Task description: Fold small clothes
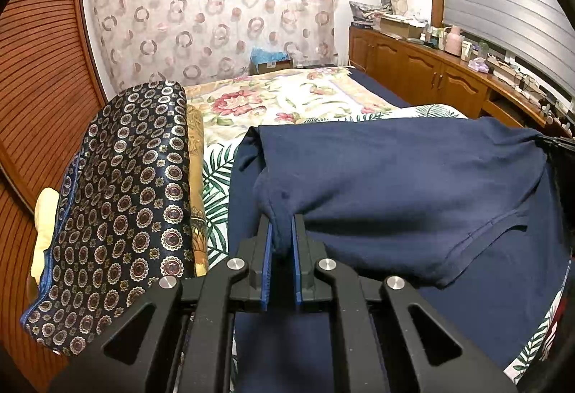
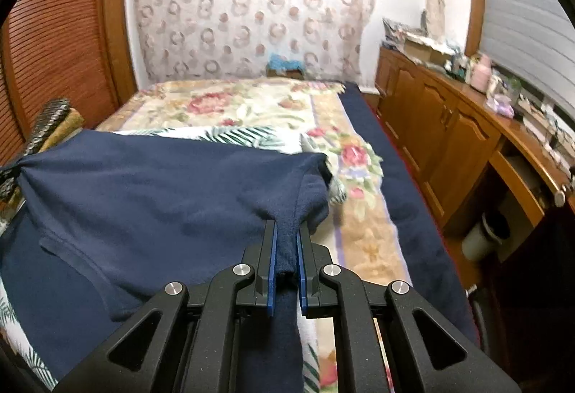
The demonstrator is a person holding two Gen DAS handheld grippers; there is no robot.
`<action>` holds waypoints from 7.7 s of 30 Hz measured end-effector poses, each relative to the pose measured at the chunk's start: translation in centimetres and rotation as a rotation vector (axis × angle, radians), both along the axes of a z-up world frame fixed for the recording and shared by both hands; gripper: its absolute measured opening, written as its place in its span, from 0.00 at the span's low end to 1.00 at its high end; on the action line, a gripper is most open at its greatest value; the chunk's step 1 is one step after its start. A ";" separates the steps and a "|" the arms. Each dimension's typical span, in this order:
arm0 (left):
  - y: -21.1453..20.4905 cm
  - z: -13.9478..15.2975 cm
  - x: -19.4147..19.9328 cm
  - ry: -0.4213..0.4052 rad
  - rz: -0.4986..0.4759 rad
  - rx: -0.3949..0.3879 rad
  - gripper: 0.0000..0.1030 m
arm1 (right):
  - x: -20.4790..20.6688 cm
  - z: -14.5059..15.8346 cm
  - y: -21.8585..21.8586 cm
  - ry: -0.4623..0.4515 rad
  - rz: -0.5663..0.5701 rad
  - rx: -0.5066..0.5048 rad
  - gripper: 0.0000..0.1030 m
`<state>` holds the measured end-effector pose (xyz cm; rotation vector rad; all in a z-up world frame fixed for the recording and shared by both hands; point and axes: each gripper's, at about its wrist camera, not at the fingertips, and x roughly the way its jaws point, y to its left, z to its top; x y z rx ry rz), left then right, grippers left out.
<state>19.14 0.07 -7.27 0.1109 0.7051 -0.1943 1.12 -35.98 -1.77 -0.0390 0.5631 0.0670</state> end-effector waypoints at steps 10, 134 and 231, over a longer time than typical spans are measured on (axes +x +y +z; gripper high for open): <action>-0.8 -0.5 0.8 0.003 0.003 -0.009 0.10 | 1.4 1.0 -1.6 0.010 -0.017 0.093 0.09; 1.8 -3.1 -10.6 0.030 -0.042 -0.191 0.10 | -9.9 -4.5 9.1 0.011 0.258 -0.010 0.72; -10.0 -0.2 -7.6 -0.059 -0.220 -0.170 0.76 | -12.8 -2.0 -0.2 0.005 0.168 -0.015 0.09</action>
